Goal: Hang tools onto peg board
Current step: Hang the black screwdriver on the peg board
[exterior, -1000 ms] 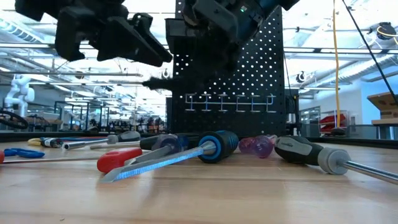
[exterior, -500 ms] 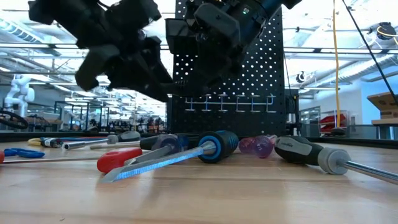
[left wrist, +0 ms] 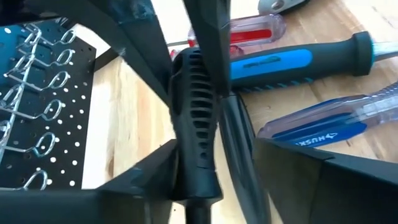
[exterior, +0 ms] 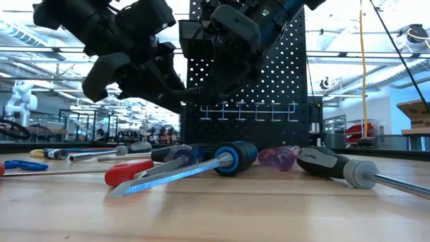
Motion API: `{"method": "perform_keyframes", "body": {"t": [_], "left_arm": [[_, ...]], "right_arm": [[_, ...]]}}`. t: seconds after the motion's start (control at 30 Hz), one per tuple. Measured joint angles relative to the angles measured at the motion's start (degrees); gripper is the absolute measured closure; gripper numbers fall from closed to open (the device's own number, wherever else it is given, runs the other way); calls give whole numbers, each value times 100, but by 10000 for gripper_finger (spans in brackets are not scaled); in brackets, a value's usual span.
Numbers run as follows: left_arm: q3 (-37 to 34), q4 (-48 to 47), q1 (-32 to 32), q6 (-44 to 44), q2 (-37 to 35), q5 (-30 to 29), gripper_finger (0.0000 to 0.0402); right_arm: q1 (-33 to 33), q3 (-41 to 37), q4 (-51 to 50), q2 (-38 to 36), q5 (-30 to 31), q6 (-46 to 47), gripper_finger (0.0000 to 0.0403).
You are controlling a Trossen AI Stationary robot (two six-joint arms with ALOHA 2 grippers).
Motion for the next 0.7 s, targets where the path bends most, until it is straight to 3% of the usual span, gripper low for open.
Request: {"method": "perform_keyframes", "body": {"t": [0.2,0.33,0.57,0.7], "left_arm": [[0,77,32,-41,-2,214,318],[36,57,35,-48,-2,329,320],[59,-42,62,-124,-27,357,320],[52,-231,61,-108,-206,362,320]], "right_arm": [[10,0,-39,0,-64,-8,292],[24,0,-48,0,-66,-54,289],[12,4,-369,-210,-229,-95,216],[160,11,-873,-619,214,107,196]]}}
